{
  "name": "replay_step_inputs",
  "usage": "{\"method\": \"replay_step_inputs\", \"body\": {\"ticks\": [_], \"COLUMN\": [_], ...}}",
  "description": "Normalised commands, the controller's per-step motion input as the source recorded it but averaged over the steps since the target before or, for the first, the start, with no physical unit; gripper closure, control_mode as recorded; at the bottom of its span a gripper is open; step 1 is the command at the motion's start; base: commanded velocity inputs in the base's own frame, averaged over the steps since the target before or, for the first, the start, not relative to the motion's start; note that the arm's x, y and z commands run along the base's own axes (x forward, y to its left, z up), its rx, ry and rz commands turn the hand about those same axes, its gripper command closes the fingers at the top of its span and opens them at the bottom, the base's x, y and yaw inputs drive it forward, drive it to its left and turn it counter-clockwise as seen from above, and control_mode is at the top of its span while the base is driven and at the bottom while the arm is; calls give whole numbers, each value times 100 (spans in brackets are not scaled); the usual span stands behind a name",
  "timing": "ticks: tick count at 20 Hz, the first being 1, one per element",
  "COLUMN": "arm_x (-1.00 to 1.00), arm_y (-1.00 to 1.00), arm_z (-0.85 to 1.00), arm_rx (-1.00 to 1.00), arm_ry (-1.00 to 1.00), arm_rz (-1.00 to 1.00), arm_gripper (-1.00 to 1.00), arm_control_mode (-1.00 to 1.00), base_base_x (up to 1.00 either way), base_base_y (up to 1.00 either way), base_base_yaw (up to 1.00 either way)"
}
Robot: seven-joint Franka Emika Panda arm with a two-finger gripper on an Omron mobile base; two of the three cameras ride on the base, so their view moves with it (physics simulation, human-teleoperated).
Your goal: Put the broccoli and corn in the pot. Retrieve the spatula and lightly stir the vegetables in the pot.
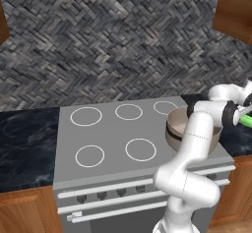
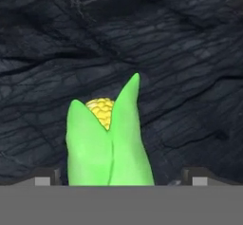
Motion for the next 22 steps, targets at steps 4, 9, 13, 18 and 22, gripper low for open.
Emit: {"method": "replay_step_inputs", "body": {"ticks": [4, 9, 13, 18, 22], "arm_x": [0, -8, -47, -49, -52], "arm_y": [-11, 1, 18, 41, 61], "arm_z": [-34, -14, 8, 54, 57], "arm_rx": [0, 0, 5, 1, 0], "arm_ry": [7, 1, -1, -5, -8], "arm_rz": [2, 3, 4, 0, 0], "arm_gripper": [-100, 100, 100, 100, 100], "arm_control_mode": [-100, -100, -100, -100, -100], "base_base_x": [0, 0, 0, 0, 0], "base_base_y": [0, 0, 0, 0, 0], "base_base_yaw": [0, 0, 0, 0, 0]}}
